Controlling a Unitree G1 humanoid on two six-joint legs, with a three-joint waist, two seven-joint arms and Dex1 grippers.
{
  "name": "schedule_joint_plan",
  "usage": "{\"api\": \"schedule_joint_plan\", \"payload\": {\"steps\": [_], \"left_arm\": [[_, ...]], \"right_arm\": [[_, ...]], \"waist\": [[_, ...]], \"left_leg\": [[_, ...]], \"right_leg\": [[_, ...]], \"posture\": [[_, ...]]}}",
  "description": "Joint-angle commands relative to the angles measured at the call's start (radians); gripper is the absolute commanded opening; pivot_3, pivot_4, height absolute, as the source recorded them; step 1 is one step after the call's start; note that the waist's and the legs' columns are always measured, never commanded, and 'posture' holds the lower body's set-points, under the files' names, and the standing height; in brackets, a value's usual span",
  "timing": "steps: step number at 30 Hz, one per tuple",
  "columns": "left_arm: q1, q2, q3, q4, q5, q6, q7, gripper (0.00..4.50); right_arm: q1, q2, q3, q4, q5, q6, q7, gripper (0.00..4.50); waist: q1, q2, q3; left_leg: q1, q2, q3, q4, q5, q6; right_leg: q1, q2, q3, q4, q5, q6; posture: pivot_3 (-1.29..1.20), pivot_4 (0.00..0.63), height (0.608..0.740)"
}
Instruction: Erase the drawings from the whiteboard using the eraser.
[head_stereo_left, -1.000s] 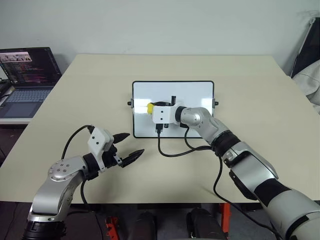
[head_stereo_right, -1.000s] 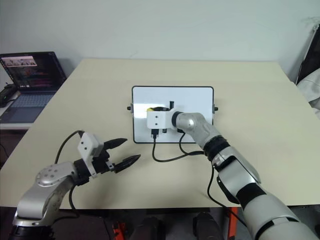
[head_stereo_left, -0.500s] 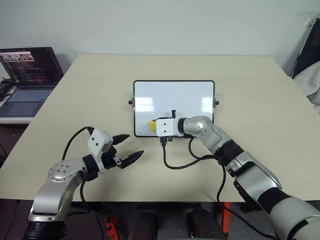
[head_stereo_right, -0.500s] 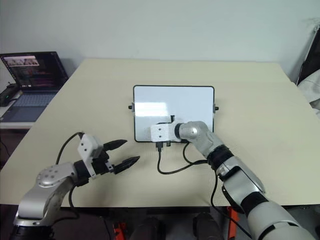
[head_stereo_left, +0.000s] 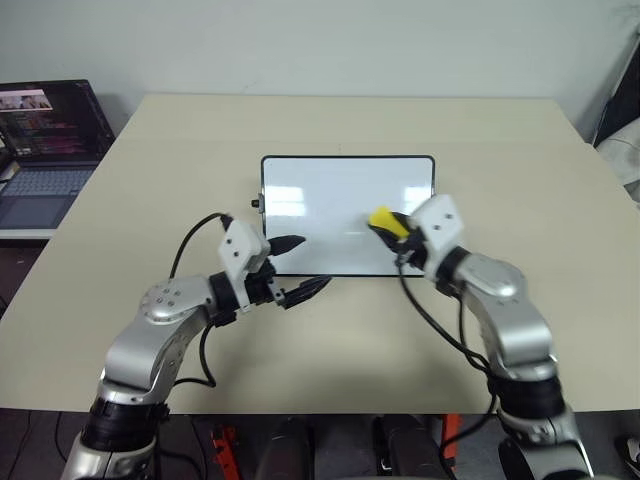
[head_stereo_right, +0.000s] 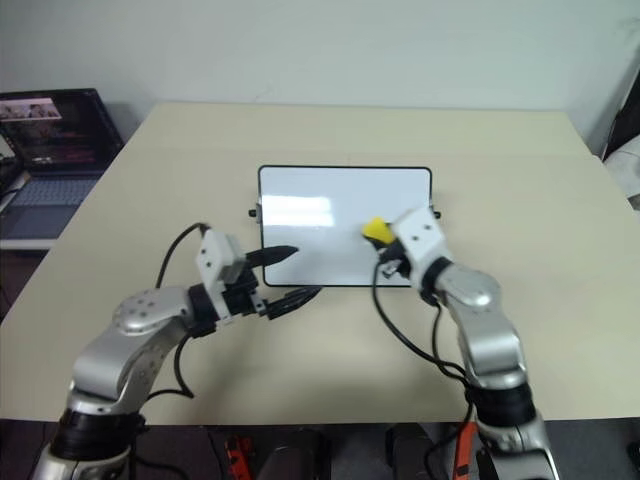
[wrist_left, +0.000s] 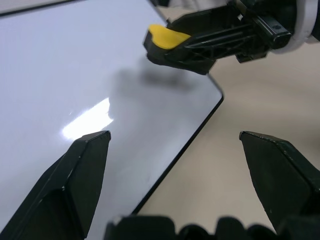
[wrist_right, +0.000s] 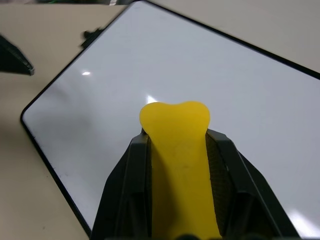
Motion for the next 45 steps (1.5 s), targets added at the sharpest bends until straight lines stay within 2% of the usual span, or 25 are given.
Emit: {"api": "schedule_joint_plan", "payload": {"steps": [1, 3, 5, 10, 16, 22, 24, 26, 32, 35, 39, 42, 45], "left_arm": [[-0.092, -0.006, -0.086, -0.026, -0.014, 0.054, -0.045, 4.5], [-0.138, -0.003, -0.135, -0.008, -0.008, 0.079, -0.078, 4.5], [-0.223, -0.045, -0.199, 0.044, 0.002, 0.067, -0.121, 4.5], [-0.366, -0.104, -0.305, 0.205, 0.077, -0.039, -0.238, 4.5], [-0.459, -0.198, -0.342, 0.367, 0.137, -0.141, -0.279, 4.5], [-0.47, -0.241, -0.346, 0.401, 0.169, -0.169, -0.298, 4.5], [-0.465, -0.247, -0.346, 0.398, 0.176, -0.172, -0.3, 4.5], [-0.455, -0.249, -0.346, 0.389, 0.183, -0.174, -0.299, 4.5], [-0.408, -0.24, -0.337, 0.358, 0.193, -0.164, -0.282, 4.5], [-0.386, -0.238, -0.325, 0.34, 0.199, -0.159, -0.257, 4.5], [-0.311, -0.191, -0.243, 0.275, 0.182, -0.112, -0.185, 4.5], [-0.152, -0.143, -0.098, 0.151, 0.15, -0.039, -0.066, 4.5], [0.036, -0.184, 0.054, 0.007, 0.134, 0.039, 0.129, 4.5]], "right_arm": [[0.089, -0.001, -0.105, -0.211, 0.036, 0.197, -0.06, 1.12], [0.124, 0.004, -0.14, -0.246, 0.032, 0.261, -0.105, 1.12], [0.161, 0.021, -0.171, -0.235, 0.024, 0.331, -0.158, 1.12], [0.139, 0.036, -0.23, -0.125, 0.018, 0.344, -0.264, 1.12], [0.07, 0.057, -0.325, 0.043, 0.038, 0.262, -0.376, 1.12], [0.008, 0.047, -0.349, 0.154, 0.068, 0.203, -0.412, 1.12], [-0.009, 0.05, -0.363, 0.19, 0.081, 0.19, -0.425, 1.83], [-0.014, 0.045, -0.364, 0.211, 0.089, 0.173, -0.433, 2.33], [-0.015, 0.023, -0.362, 0.223, 0.115, 0.145, -0.442, 4.41], [-0.006, 0.013, -0.359, 0.184, 0.135, 0.113, -0.435, 4.46], [0.042, -0.006, -0.306, 0.018, 0.209, 0.07, -0.336, 4.46], [0.156, -0.009, -0.243, -0.135, 0.262, 0.103, -0.289, 4.46], [0.294, -0.044, -0.144, -0.208, 0.231, 0.007, -0.256, 4.46]], "waist": [[0.002, 0.0, 0.0], [0.002, 0.0, 0.0], [0.0, 0.0, 0.0], [-0.006, 0.0, 0.0], [-0.005, 0.0, 0.0], [-0.004, 0.0, 0.0], [-0.004, 0.0, 0.0], [-0.001, 0.0, 0.0], [-0.002, 0.0, 0.0], [-0.002, 0.0, 0.0], [-0.007, 0.0, 0.0], [-0.013, 0.001, -0.001], [-0.015, 0.001, -0.001]], "left_leg": [[0.0, -0.001, 0.0, 0.0, 0.0, 0.0], [0.001, -0.001, 0.0, 0.001, 0.0, 0.0], [0.003, -0.002, 0.002, 0.002, 0.0, 0.0], [0.007, -0.002, 0.01, 0.002, 0.0, 0.001], [0.007, -0.001, 0.011, 0.002, 0.0, 0.001], [0.006, -0.002, 0.012, 0.001, 0.0, 0.001], [0.006, -0.002, 0.012, 0.002, 0.0, 0.001], [0.006, -0.002, 0.012, 0.002, 0.0, 0.001], [0.006, -0.002, 0.012, 0.002, 0.0, 0.001], [0.007, -0.002, 0.012, 0.002, 0.0, 0.001], [0.006, -0.001, 0.011, 0.002, 0.0, 0.001], [0.007, 0.0, 0.01, 0.002, 0.0, 0.001], [0.007, 0.001, 0.009, 0.001, -0.001, 0.002]], "right_leg": [[0.001, 0.0, 0.0, 0.0, 0.0, 0.0], [0.002, 0.0, 0.0, 0.0, 0.0, 0.0], [0.003, 0.002, -0.001, 0.002, 0.0, 0.001], [0.004, 0.005, 0.001, 0.003, 0.0, 0.001], [0.004, 0.005, 0.001, 0.003, 0.0, 0.001], [0.004, 0.004, 0.002, 0.002, 0.0, 0.002], [0.004, 0.004, 0.002, 0.003, 0.0, 0.002], [0.004, 0.004, 0.002, 0.003, 0.0, 0.002], [0.004, 0.004, 0.003, 0.003, 0.0, 0.002], [0.004, 0.004, 0.003, 0.004, 0.0, 0.002], [0.004, 0.004, 0.003, 0.004, 0.0, 0.002], [0.004, 0.004, 0.003, 0.003, 0.0, 0.002], [0.004, 0.001, 0.004, 0.003, -0.001, 0.002]], "posture": [[0.0, 0.15, 0.74], [0.0, 0.15, 0.74], [0.0, 0.15, 0.74], [0.0, 0.15, 0.74], [0.0, 0.15, 0.74], [0.0, 0.15, 0.74], [0.0, 0.15, 0.74], [0.0, 0.15, 0.74], [0.0, 0.15, 0.74], [0.0, 0.15, 0.74], [0.0, 0.15, 0.74], [0.0, 0.15, 0.74], [0.0, 0.15, 0.74]]}}
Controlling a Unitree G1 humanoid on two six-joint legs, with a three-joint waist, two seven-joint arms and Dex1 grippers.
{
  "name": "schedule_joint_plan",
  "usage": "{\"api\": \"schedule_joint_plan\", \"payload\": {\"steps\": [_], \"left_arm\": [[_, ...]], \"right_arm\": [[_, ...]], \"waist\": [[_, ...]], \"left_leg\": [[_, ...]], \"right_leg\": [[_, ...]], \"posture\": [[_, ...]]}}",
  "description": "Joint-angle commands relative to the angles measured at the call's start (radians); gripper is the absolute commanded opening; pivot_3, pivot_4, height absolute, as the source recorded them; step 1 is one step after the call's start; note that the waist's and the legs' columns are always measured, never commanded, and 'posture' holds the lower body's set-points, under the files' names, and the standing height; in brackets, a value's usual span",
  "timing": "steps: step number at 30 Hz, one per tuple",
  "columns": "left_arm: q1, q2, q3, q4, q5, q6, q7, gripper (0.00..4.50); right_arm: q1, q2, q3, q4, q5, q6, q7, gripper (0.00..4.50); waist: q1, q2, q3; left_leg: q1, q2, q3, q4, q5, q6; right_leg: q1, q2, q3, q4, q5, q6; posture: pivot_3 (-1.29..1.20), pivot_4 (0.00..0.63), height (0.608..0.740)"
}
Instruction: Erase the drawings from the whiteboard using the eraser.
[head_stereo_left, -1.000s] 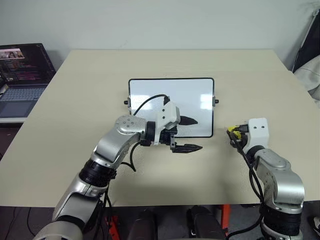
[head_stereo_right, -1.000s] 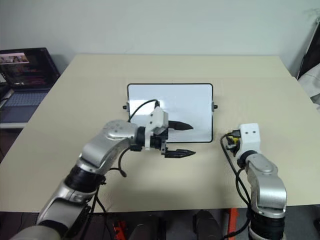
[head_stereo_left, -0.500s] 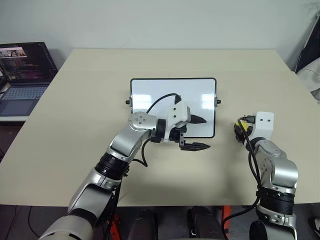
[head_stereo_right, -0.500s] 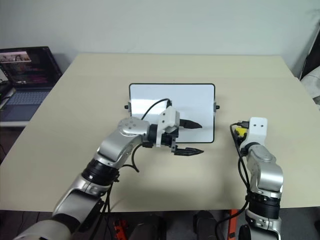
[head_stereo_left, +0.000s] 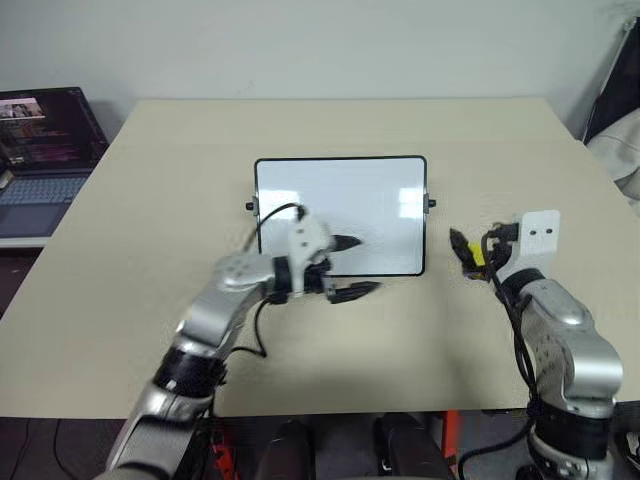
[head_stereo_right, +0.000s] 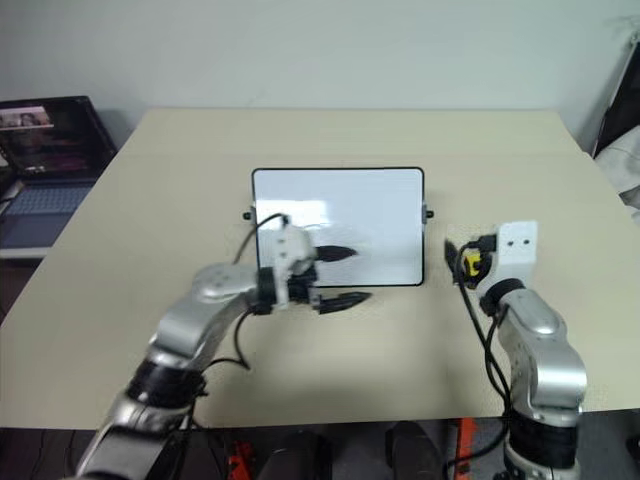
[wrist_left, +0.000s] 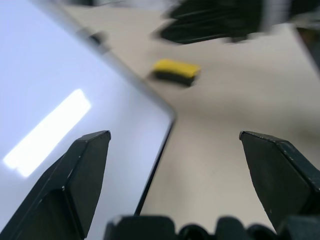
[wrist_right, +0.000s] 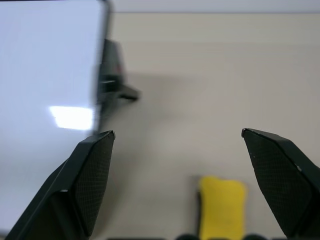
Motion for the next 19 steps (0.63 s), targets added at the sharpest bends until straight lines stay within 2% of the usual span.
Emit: {"api": "schedule_joint_plan", "payload": {"steps": [1, 5, 7, 10, 12, 19], "left_arm": [[0.186, -0.04, 0.164, -0.183, -0.017, 0.053, 0.204, 4.5], [0.383, -0.13, 0.249, -0.265, 0.043, -0.017, 0.394, 4.5], [0.448, -0.179, 0.252, -0.273, 0.104, -0.097, 0.477, 4.5], [0.509, -0.246, 0.247, -0.263, 0.177, -0.205, 0.584, 4.5], [0.514, -0.275, 0.224, -0.257, 0.206, -0.227, 0.624, 4.5], [0.524, -0.277, 0.195, -0.23, 0.246, -0.272, 0.66, 4.5]], "right_arm": [[0.126, -0.01, 0.087, -0.07, -0.013, -0.165, 0.039, 4.46], [0.282, 0.043, 0.064, 0.065, -0.056, -0.574, 0.031, 4.46], [0.355, 0.069, 0.003, 0.123, -0.019, -0.677, 0.039, 4.46], [0.412, 0.116, -0.087, 0.174, 0.03, -0.686, -0.028, 4.46], [0.42, 0.115, -0.114, 0.182, 0.045, -0.682, -0.037, 4.46], [0.43, 0.075, -0.051, 0.13, 0.034, -0.639, -0.016, 4.46]], "waist": [[0.004, 0.0, 0.0], [0.019, -0.002, -0.001], [0.034, -0.003, -0.001], [0.04, -0.003, -0.001], [0.041, -0.003, -0.001], [0.034, -0.002, -0.001]], "left_leg": [[-0.001, 0.0, -0.001, 0.001, 0.0, 0.0], [0.003, -0.002, 0.0, 0.003, 0.0, 0.0], [0.005, -0.002, 0.0, 0.003, 0.0, 0.0], [0.014, -0.002, -0.002, 0.003, 0.0, 0.0], [0.016, -0.001, 0.0, 0.003, 0.0, 0.0], [0.019, 0.0, 0.002, 0.002, 0.0, 0.0]], "right_leg": [[0.0, -0.001, 0.001, 0.0, 0.0, 0.0], [0.003, -0.002, 0.001, 0.0, 0.001, 0.002], [0.006, -0.002, 0.0, -0.001, 0.001, 0.002], [0.018, -0.002, 0.001, -0.005, 0.0, 0.002], [0.019, -0.002, 0.002, -0.005, -0.002, 0.006], [0.019, 0.001, 0.002, -0.002, -0.003, 0.006]], "posture": [[0.0, 0.15, 0.74], [0.0, 0.15, 0.74], [0.0, 0.15, 0.74], [0.0, 0.15, 0.74], [0.0, 0.15, 0.74], [0.0, 0.15, 0.74]]}}
